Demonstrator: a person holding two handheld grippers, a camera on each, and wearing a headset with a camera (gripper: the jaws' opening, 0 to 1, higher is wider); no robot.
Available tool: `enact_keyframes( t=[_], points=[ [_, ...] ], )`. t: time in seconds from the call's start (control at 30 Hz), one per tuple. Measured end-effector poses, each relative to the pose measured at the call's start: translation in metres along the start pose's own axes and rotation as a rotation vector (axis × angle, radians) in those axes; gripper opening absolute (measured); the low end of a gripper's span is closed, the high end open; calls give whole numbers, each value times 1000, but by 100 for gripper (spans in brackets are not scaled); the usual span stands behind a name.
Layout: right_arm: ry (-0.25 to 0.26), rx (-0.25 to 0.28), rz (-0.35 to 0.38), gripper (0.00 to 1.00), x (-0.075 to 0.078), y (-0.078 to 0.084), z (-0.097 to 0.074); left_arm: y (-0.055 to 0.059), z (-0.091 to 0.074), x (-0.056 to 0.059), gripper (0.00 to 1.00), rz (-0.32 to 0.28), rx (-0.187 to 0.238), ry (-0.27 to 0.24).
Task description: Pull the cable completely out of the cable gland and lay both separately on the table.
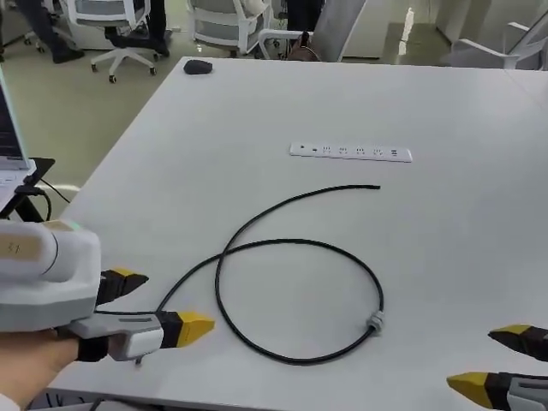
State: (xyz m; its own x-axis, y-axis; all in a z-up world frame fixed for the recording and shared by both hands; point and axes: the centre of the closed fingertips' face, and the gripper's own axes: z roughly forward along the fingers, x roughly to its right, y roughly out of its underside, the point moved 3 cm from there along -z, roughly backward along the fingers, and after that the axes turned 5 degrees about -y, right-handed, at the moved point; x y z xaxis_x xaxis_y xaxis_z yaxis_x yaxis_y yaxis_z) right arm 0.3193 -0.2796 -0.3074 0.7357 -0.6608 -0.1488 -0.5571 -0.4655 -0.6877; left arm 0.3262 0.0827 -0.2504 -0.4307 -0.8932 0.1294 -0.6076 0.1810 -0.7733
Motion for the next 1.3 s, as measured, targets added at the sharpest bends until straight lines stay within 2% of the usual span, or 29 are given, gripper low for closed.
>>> enact_keyframes(
  t=[0.5,0.67,0.97,1.2,1.3],
  points=[
    [-8,-12,-34,58,2,0,0,1,0,-1,74,0,-4,-3],
    [-5,-34,-60,58,4,2,-1,1,0,-1,74,0,-5,-4],
    [-2,-32,-58,57,4,2,-1,4,2,1,73,17,-25,2],
    [2,-20,-56,57,7,1,-5,-1,5,7,72,-14,-19,48],
    [4,-14,-49,57,9,3,-7,-4,9,16,72,-1,-30,58]
  ],
)
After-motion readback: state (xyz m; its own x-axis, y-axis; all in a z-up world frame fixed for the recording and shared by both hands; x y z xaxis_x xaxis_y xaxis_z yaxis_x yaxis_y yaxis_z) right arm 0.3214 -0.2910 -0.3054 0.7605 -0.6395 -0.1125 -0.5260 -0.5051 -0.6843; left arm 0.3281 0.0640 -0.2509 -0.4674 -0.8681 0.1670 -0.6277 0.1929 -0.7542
